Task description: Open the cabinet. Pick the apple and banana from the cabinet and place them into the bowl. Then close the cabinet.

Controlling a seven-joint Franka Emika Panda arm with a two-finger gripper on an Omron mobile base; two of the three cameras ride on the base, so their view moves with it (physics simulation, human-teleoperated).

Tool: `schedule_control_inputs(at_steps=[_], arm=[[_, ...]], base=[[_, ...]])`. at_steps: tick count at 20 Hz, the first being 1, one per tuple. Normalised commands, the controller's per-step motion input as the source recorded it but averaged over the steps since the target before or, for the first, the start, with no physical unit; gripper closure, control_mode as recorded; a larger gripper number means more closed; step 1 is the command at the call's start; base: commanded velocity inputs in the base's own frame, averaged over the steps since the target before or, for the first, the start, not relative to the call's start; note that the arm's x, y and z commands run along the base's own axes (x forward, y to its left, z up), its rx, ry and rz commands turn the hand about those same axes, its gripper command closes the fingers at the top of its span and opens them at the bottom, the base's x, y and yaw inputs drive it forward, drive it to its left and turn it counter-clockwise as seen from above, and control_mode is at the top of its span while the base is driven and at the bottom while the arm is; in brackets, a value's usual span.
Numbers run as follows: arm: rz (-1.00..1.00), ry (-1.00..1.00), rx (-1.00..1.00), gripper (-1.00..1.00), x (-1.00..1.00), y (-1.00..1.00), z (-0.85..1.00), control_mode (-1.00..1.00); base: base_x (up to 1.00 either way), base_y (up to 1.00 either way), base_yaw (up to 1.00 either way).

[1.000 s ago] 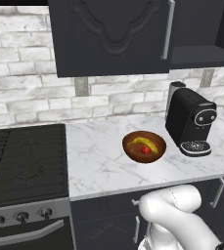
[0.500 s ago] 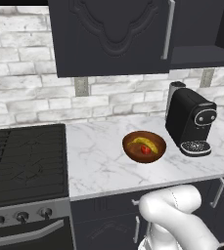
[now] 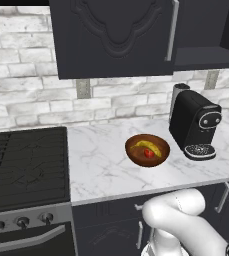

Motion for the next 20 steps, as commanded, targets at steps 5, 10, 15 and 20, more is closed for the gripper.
schedule_control_inputs(at_steps=[5, 10, 15, 20], arm=[[0.14, 0.0, 0.02, -1.0, 0.45, -0.15, 0.0, -1.0], [0.18, 0.0, 0.01, -1.0, 0.19, -0.08, 0.0, -1.0], [0.2, -0.03, 0.03, -1.0, 0.15, 0.32, -0.06, -1.0], [0.24, -0.15, 0.0, -1.0, 0.74, 1.0, -0.29, -1.0]], base=[[0.0, 0.0, 0.0], [0.0, 0.0, 0.0], [0.0, 0.0, 0.0], [0.0, 0.0, 0.0]])
